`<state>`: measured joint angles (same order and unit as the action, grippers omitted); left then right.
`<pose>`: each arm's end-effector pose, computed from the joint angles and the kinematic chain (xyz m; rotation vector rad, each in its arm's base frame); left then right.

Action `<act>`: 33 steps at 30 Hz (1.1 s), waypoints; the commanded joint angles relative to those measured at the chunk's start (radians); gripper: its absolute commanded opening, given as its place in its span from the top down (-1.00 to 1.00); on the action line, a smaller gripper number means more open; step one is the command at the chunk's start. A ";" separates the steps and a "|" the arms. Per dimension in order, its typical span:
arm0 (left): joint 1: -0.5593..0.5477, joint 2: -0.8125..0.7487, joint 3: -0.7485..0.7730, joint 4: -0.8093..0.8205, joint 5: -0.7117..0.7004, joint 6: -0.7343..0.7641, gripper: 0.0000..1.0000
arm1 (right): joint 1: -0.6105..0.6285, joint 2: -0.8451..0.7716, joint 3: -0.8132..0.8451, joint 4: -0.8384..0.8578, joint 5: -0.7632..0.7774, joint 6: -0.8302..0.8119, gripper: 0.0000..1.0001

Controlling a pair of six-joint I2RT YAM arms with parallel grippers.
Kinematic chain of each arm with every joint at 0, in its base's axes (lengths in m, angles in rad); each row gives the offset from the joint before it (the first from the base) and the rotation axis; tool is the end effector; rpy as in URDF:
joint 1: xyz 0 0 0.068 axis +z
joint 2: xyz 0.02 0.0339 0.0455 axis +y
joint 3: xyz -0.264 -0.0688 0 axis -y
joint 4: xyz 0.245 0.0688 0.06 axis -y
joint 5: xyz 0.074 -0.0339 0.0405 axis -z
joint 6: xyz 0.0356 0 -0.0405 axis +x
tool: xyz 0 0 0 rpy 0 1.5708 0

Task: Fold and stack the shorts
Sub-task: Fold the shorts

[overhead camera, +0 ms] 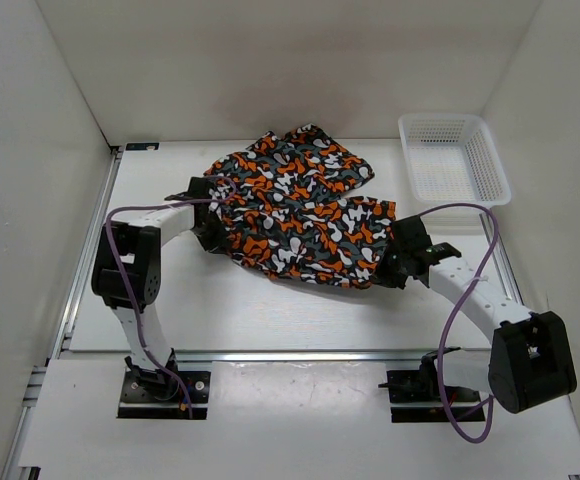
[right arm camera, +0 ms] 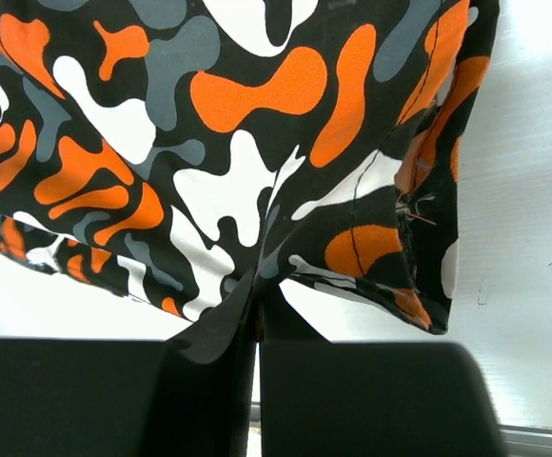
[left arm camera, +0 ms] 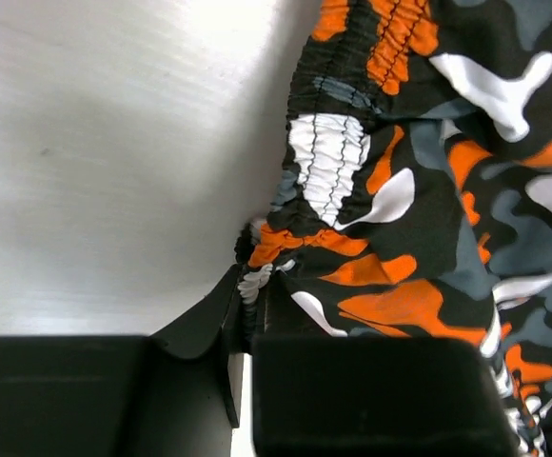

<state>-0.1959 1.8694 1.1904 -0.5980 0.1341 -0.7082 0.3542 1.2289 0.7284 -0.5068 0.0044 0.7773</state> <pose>0.3499 -0.0743 0.1540 -0.7102 2.8258 -0.3643 0.2193 0.0809 0.2046 0.5548 2.5756 0.4039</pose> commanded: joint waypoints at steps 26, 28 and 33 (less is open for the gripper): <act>0.095 -0.734 1.009 -0.568 0.136 0.111 0.79 | -0.035 -0.258 1.241 -0.456 0.344 -0.368 1.00; 0.095 -0.743 1.073 -0.597 0.166 0.099 0.79 | -0.035 -0.269 1.301 -0.467 0.344 -0.377 1.00; 0.095 -0.753 1.156 -0.631 0.208 0.076 0.79 | -0.035 -0.230 1.491 -0.501 0.344 -0.386 1.00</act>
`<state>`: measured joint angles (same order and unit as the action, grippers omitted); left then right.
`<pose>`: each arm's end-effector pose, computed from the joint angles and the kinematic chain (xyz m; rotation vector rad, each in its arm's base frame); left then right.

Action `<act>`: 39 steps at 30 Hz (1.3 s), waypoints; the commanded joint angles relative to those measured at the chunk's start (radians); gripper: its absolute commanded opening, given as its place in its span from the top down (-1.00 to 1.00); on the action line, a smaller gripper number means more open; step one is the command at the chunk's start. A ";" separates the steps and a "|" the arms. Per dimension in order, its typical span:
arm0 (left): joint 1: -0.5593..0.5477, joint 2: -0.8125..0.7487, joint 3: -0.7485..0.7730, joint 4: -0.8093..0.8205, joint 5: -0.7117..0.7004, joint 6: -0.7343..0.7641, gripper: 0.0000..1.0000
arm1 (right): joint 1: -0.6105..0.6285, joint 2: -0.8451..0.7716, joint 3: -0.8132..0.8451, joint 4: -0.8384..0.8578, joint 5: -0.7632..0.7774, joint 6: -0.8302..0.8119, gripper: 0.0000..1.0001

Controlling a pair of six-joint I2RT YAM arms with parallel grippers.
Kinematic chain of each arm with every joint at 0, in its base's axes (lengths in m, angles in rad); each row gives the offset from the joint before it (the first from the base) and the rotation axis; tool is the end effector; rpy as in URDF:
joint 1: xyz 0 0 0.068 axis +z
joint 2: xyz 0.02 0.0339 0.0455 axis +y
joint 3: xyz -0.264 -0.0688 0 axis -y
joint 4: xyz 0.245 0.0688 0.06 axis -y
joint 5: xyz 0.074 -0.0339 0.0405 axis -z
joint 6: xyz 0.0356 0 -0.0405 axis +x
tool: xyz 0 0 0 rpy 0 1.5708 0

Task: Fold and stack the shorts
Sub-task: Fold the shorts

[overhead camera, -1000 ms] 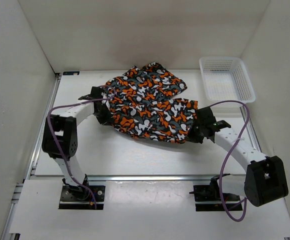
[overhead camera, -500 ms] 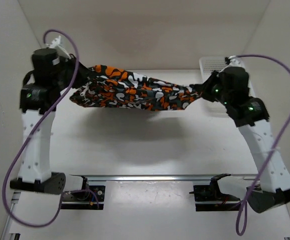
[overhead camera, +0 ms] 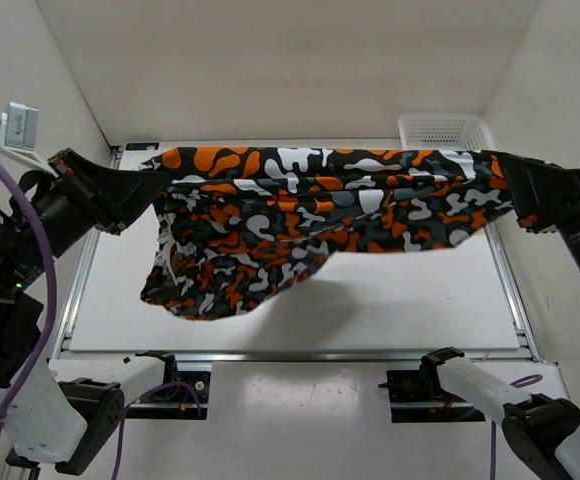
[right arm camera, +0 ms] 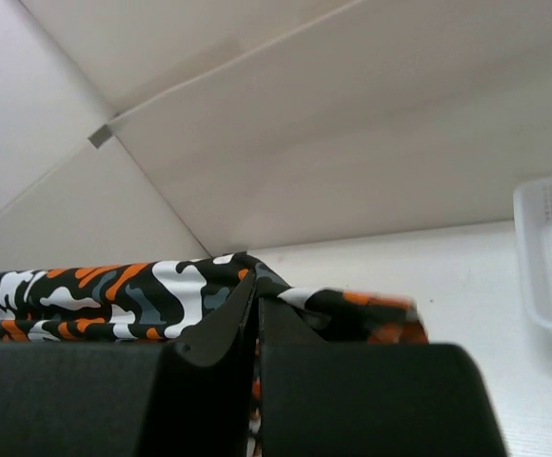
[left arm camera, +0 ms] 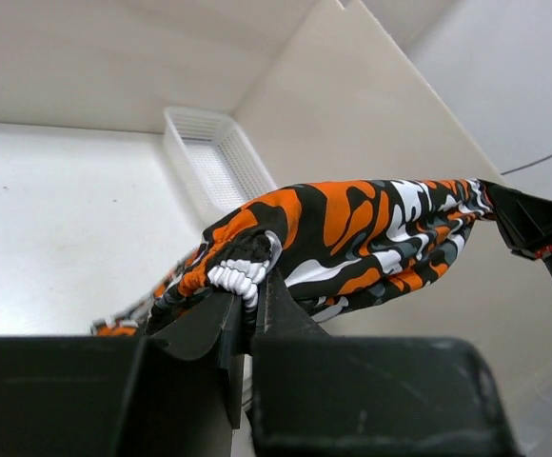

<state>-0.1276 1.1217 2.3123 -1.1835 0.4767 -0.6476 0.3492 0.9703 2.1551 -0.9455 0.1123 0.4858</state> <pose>0.0438 -0.0221 0.6018 -0.0330 1.6504 -0.9710 0.0143 0.0010 0.6068 0.1895 1.3472 0.6309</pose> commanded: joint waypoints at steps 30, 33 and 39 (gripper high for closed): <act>0.213 0.852 -0.389 0.297 -0.082 0.141 0.79 | -0.104 1.079 -0.066 0.330 0.179 -0.190 1.00; 0.239 0.929 -0.311 0.297 -0.050 0.141 0.79 | -0.104 1.107 -0.035 0.330 0.152 -0.179 1.00; 0.261 0.896 -0.344 0.297 -0.039 0.150 0.79 | -0.070 0.910 -0.280 0.347 0.109 -0.159 1.00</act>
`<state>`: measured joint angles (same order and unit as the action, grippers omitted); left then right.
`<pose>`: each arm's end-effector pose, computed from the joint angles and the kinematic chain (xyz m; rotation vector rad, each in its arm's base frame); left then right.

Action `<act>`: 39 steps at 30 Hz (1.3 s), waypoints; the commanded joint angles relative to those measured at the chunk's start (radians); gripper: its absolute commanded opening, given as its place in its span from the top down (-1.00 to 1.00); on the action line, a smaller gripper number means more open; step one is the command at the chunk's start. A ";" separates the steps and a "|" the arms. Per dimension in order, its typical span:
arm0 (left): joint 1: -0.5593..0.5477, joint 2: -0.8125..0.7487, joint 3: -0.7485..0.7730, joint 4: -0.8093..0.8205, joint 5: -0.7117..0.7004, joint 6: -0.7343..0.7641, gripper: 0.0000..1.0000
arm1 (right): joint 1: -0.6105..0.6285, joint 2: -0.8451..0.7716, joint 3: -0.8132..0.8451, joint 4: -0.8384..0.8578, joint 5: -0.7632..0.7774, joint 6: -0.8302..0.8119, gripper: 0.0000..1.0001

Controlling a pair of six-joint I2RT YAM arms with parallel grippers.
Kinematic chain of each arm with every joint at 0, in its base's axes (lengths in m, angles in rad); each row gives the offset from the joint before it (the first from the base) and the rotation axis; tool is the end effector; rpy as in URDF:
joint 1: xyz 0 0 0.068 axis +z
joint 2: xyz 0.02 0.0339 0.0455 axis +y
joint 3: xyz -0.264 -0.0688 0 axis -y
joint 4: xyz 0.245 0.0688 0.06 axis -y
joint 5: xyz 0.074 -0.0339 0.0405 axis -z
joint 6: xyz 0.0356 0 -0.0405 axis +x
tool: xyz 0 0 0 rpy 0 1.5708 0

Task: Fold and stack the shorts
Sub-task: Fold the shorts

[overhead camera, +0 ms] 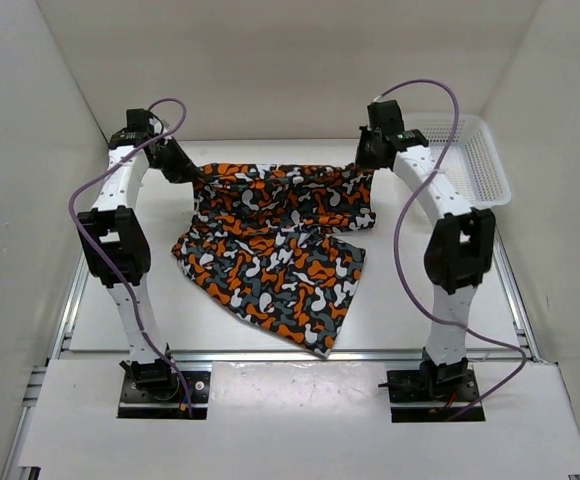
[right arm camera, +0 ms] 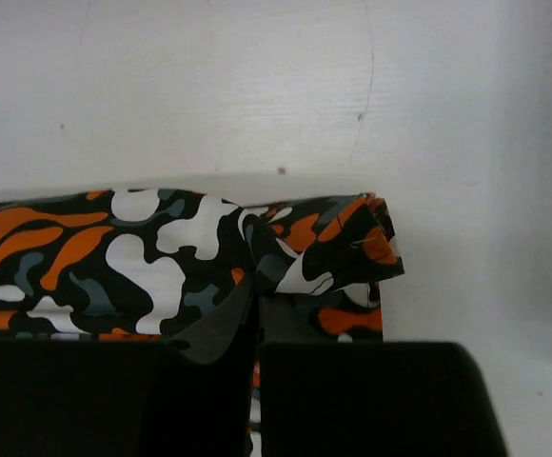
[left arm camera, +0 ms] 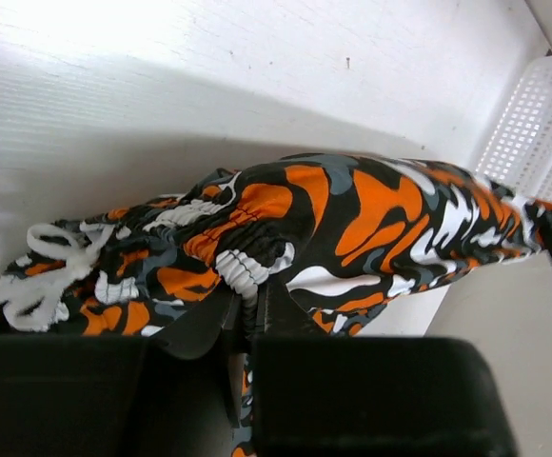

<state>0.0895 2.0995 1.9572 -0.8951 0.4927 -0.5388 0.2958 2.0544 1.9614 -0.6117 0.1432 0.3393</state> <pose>0.4574 0.0241 0.2754 -0.6383 2.5471 -0.8016 0.4563 0.1337 0.3135 0.1247 2.2693 0.1731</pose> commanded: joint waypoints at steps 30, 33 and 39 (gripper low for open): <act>0.156 -0.745 -0.649 -0.160 -0.256 0.033 0.79 | 1.078 -0.717 -0.992 -0.152 0.282 0.320 1.00; 0.165 -0.801 -0.676 -0.208 -0.278 0.033 0.48 | 1.106 -0.682 -0.992 -0.131 0.292 0.320 1.00; 0.165 -0.864 -0.653 -0.261 -0.382 0.043 -0.99 | 1.187 -0.608 -0.914 -0.122 0.325 0.299 1.00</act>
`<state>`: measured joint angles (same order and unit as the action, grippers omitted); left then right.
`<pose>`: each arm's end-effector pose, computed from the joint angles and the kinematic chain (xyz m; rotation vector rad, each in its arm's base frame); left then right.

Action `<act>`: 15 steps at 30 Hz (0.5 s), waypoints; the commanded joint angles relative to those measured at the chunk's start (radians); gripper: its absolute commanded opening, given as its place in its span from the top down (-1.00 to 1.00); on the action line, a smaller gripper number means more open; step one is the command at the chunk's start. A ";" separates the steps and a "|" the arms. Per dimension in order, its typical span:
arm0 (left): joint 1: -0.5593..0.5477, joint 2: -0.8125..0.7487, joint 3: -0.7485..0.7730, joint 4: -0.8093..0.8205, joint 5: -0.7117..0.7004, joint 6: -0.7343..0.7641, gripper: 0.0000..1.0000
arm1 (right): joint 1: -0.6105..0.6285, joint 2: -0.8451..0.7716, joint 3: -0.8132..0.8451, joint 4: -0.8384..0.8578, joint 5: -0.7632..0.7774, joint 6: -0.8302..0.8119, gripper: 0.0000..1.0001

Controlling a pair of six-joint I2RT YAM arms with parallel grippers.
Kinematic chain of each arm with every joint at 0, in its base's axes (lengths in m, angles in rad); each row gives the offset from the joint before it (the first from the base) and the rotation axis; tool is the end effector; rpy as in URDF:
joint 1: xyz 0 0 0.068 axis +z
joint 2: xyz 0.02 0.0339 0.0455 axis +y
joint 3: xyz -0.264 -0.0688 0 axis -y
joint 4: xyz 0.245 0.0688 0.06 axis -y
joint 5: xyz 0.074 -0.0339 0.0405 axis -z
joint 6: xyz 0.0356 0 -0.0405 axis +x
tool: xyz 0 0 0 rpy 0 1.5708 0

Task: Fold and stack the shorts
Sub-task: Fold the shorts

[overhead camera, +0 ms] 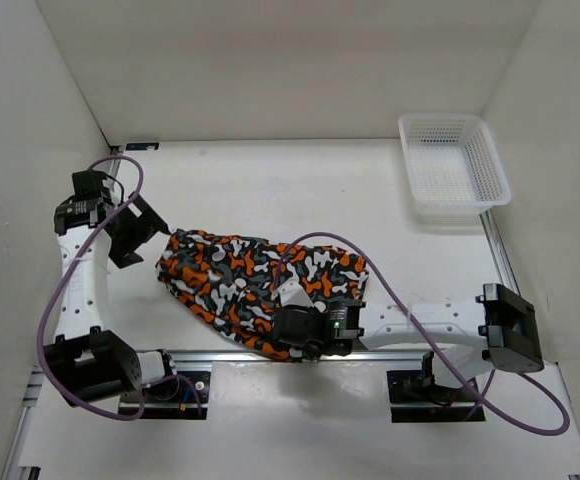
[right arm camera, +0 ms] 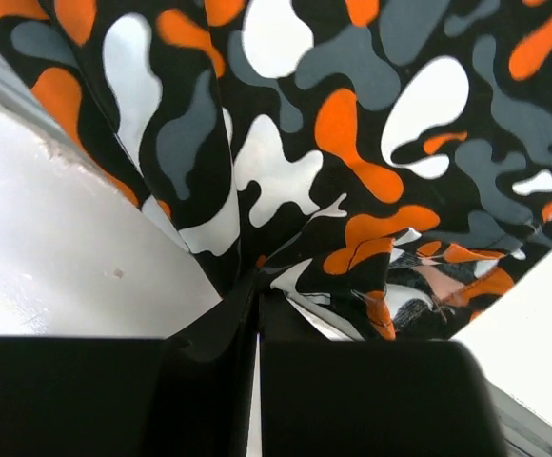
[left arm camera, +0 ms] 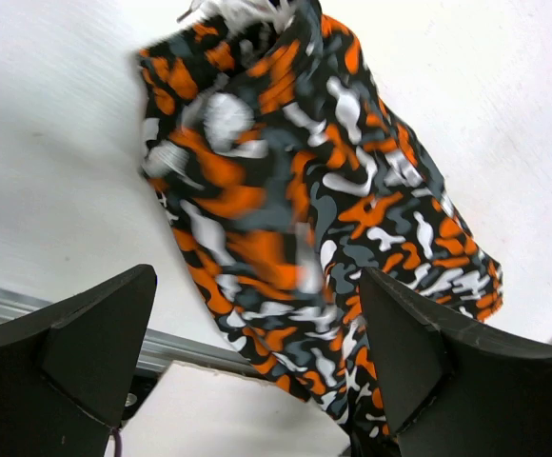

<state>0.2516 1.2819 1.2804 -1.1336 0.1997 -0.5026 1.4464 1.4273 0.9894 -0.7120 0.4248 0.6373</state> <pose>0.2302 0.0519 0.3275 -0.9434 2.5454 -0.3450 0.0484 0.2691 0.2281 -0.8999 2.4015 0.1937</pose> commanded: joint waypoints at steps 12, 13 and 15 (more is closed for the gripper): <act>0.003 0.069 -0.064 0.080 -0.062 0.036 -0.82 | 0.157 0.088 0.176 -0.070 0.176 -0.103 0.21; 0.003 0.103 -0.079 0.089 -0.062 0.036 -0.82 | 0.157 0.070 0.176 -0.084 0.198 -0.103 -0.55; 0.003 0.131 -0.099 0.122 -0.062 0.036 -0.82 | 0.146 0.023 0.176 -0.127 0.245 -0.068 -0.88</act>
<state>0.2523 1.3823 1.2102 -1.0744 0.1387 -0.4812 1.5982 1.5097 1.1316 -0.7597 0.5667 0.5552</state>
